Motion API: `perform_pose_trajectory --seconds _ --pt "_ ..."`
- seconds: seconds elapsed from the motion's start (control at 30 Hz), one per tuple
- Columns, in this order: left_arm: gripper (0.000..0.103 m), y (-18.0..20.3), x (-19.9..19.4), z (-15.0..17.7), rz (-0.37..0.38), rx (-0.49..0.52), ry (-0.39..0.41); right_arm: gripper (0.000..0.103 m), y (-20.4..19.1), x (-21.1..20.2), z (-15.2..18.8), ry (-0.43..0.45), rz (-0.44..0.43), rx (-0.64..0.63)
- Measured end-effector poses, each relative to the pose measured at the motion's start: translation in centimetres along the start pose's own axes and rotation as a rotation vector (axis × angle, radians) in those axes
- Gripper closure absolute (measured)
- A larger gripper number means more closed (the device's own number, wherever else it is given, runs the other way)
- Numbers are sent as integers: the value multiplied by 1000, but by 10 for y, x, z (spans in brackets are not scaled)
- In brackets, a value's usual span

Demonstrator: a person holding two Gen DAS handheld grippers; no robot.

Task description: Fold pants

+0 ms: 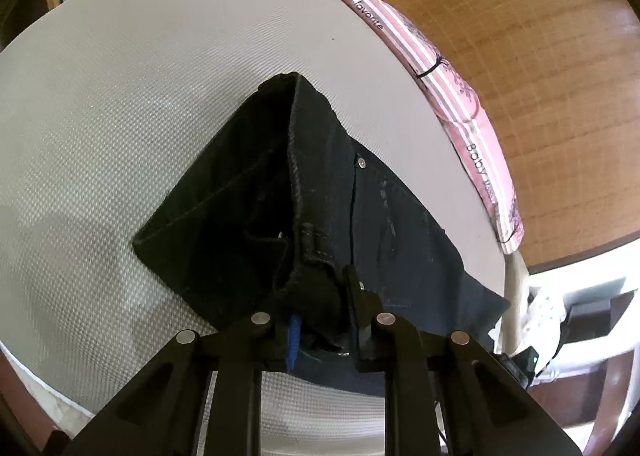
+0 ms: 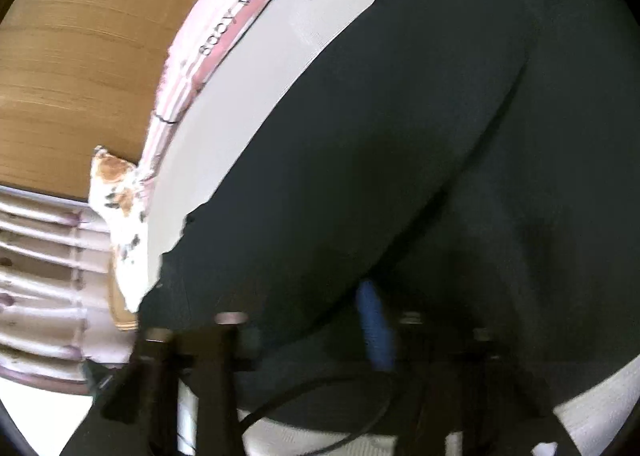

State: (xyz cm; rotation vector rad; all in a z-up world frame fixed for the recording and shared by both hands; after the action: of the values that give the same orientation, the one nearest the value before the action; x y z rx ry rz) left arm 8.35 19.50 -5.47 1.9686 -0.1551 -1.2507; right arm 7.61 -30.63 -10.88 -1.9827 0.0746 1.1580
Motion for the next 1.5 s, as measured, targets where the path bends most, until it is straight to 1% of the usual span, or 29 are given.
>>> perform_pose_trajectory --seconds 0.03,0.1,0.2,0.27,0.33,0.4,0.47,0.53,0.6,0.67,0.73,0.8,0.83,0.87,0.9,0.93,1.0,1.07,1.13,1.17,1.2,1.23,1.3,1.37,1.4,1.47,1.5 --pt "84 0 -1 -1 -3 6 -3 95 0 1 -1 -2 5 0" --pt "85 5 -3 -7 -7 30 -2 96 -3 -5 0 6 2 -7" --pt "85 20 -12 -19 -26 113 11 96 -24 -30 10 53 31 -108" --pt "85 34 -18 -26 -56 208 19 96 -35 -45 20 67 48 -160" --pt "85 43 -18 -29 -104 312 10 96 -35 -49 30 42 69 -172" --pt "85 42 -11 -29 -154 374 -19 96 -29 -41 43 1 100 -176" --pt "85 31 2 -24 -219 403 -67 96 -16 -28 52 -42 128 -159" --pt "85 17 12 -16 -271 414 -97 96 -7 -17 56 -70 143 -132" --pt "85 13 17 -11 -300 426 -103 96 -3 -14 55 -82 147 -128" --pt "83 17 18 -6 -339 463 -91 96 -3 -13 53 -92 147 -130" --pt "82 23 21 -1 -379 503 -79 91 -3 -13 51 -104 131 -120" --pt "80 23 21 2 -403 519 -79 72 0 -16 52 -128 82 -91" --pt "80 24 18 2 -402 516 -83 66 2 -23 54 -127 61 -76" --pt "79 25 14 2 -394 517 -87 62 2 -28 56 -121 60 -78" --pt "74 27 9 3 -388 515 -86 62 2 -36 57 -106 65 -87" --pt "65 29 3 3 -387 513 -82 62 4 -47 57 -88 64 -96" --pt "55 33 -12 5 -414 529 -57 62 12 -72 55 -51 56 -99" --pt "55 38 -28 10 -455 568 -20 61 24 -97 50 -4 67 -86" --pt "54 44 -44 13 -476 596 24 59 36 -115 43 33 74 -69" --pt "54 50 -50 15 -476 612 54 58 43 -123 39 48 78 -52" --pt "54 58 -57 20 -461 639 82 57 52 -131 33 65 71 -23" --pt "54 67 -59 26 -440 675 97 57 59 -135 29 76 59 -1" --pt "54 89 -53 41 -381 758 99 57 76 -138 17 90 21 58" --pt "54 114 -34 62 -293 850 63 57 91 -136 6 96 -15 120" --pt "54 129 -16 78 -241 905 18 57 98 -132 -2 87 -33 141" --pt "54 151 15 106 -155 994 -69 57 108 -126 -12 77 -34 169" --pt "54 160 29 117 -133 1028 -101 57 111 -123 -18 76 -39 178"
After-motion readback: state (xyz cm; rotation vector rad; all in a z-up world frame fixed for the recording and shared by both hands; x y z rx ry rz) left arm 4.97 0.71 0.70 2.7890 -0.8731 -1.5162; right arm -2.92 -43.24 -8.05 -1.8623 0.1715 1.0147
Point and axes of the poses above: each gripper's, at about its wrist camera, not at the fingertips, and x roughly the way its jaws point, y to its right, z to its underside, the point moved 1 cm from there along x, roughly the way its jaws point, and after that the axes turned 4 degrees about z, right-handed, at the moved point
